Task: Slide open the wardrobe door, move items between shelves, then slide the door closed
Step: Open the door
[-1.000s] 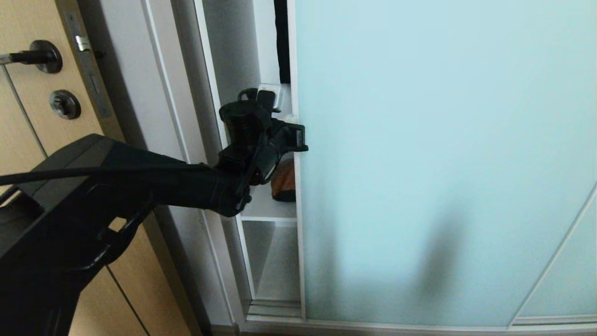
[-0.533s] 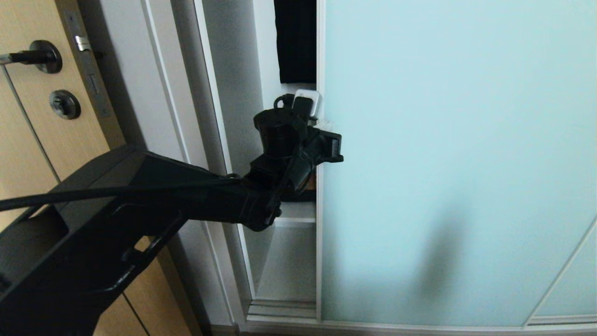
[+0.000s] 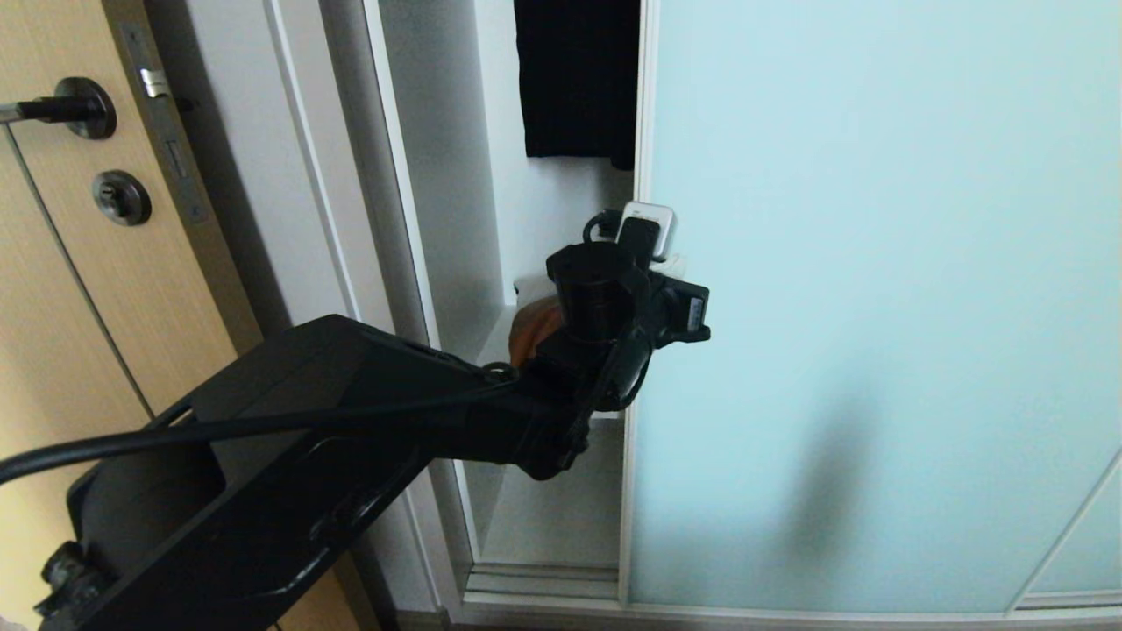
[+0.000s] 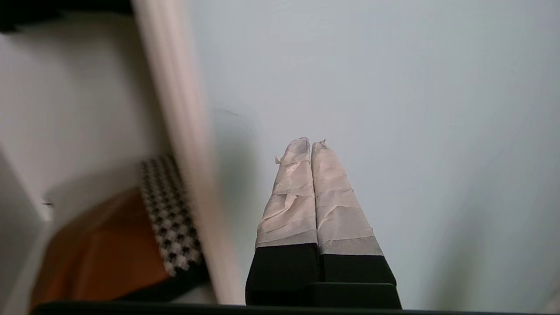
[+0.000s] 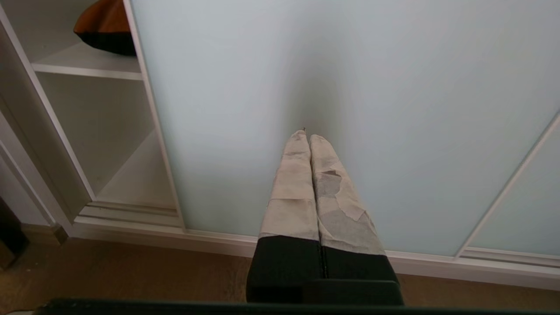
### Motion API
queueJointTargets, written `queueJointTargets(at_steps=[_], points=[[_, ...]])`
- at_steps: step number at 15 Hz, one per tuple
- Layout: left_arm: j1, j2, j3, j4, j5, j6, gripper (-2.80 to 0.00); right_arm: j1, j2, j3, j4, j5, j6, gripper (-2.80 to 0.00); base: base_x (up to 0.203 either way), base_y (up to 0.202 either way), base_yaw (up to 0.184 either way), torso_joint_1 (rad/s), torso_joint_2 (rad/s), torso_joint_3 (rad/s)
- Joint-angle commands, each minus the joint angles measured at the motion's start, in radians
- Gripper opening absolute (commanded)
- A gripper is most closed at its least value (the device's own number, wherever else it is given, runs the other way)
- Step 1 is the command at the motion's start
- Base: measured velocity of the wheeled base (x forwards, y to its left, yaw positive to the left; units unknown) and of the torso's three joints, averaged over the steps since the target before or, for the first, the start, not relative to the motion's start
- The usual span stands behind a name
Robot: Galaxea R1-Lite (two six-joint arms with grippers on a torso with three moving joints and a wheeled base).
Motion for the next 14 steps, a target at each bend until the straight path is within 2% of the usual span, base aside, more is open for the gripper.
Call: queueJointTargets(at_steps=[1, 4, 6, 9, 14], points=[[0.005, -0.041, 0.018, -0.025, 0.021, 0.005, -2.8, 0.0, 0.001, 0.001, -0.001, 0.0, -0.001, -2.8, 0.0, 0.0, 0.0, 0.0, 0.0, 0.0], [0.061, -0.124, 0.047, -0.026, 0.026, 0.0, -2.8, 0.0, 0.001, 0.0, -0.001, 0.0, 0.0, -2.8, 0.0, 0.0, 0.0, 0.0, 0.0, 0.0], [0.091, -0.122, 0.038, -0.02, 0.026, -0.001, -2.8, 0.0, 0.001, 0.0, -0.001, 0.0, -0.001, -2.8, 0.0, 0.0, 0.0, 0.0, 0.0, 0.0], [0.096, -0.074, 0.029, -0.022, 0.022, 0.0, -2.8, 0.0, 0.001, 0.0, -0.001, 0.0, 0.0, -2.8, 0.0, 0.0, 0.0, 0.0, 0.0, 0.0], [0.094, 0.083, -0.125, -0.008, 0.017, 0.004, -2.8, 0.0, 0.001, 0.0, -0.001, 0.0, 0.0, -2.8, 0.0, 0.0, 0.0, 0.0, 0.0, 0.0]])
